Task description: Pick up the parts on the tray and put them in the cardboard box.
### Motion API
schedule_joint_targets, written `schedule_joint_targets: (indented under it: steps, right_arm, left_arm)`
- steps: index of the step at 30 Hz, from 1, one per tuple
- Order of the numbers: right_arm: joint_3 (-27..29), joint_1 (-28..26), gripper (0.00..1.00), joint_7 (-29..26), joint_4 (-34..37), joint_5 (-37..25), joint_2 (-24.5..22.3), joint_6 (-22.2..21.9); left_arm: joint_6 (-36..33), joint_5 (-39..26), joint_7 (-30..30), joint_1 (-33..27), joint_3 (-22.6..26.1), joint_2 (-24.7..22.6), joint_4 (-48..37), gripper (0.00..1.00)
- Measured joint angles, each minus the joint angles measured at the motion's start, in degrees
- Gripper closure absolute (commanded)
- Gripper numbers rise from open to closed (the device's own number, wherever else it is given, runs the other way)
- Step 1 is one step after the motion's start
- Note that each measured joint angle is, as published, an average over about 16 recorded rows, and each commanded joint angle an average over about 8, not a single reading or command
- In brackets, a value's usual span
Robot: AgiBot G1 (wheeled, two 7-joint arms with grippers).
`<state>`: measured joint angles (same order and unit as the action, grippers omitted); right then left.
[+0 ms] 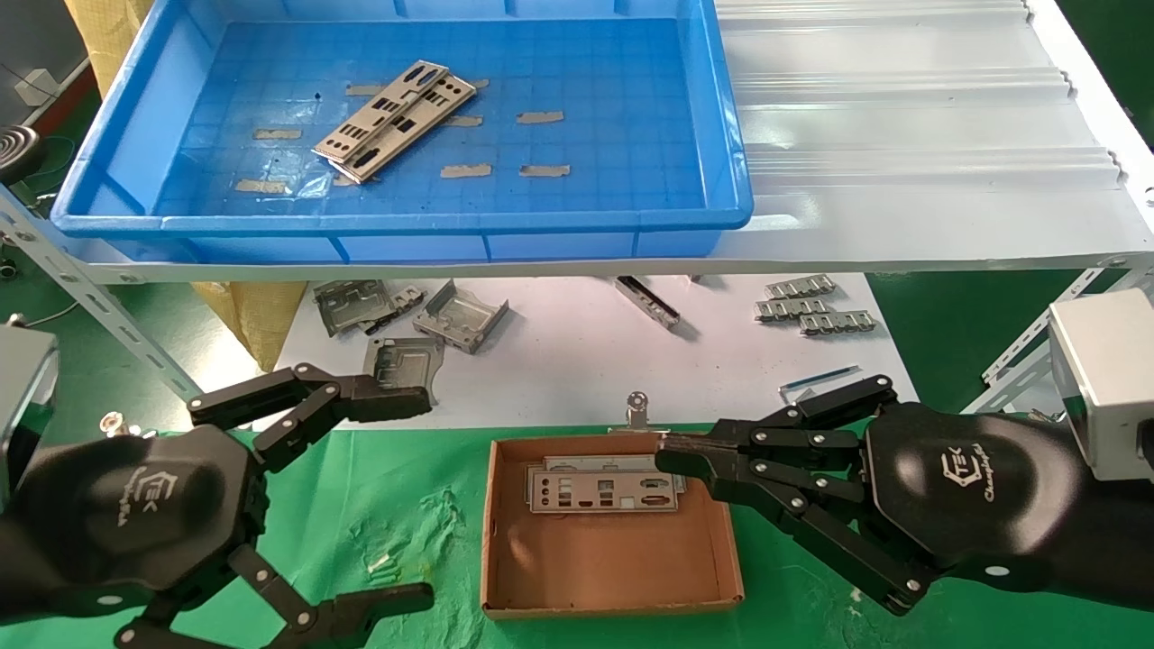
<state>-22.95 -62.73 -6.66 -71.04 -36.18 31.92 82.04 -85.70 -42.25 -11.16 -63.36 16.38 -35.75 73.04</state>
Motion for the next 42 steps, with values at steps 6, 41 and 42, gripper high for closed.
schedule_joint_targets:
  steps: [6,41,42]
  right_arm:
    - [0.00,0.00,1.00,0.00,0.00,0.00,0.00,0.00]
    - [0.00,0.00,0.88,0.00,0.00,0.00,0.00,0.00]
    - [0.00,0.00,0.76,0.00,0.00,0.00,0.00,0.00]
  left_arm:
    - [-0.19,-3.48,-1.61,-7.79,1.96,-3.16,-3.36,0.00]
    - [29.21,-34.35,0.77,-51.14,15.22,-33.44,-69.89,0.00]
    - [29.53,-34.36,0.73,-51.20,15.22,-33.56,-70.29,0.00]
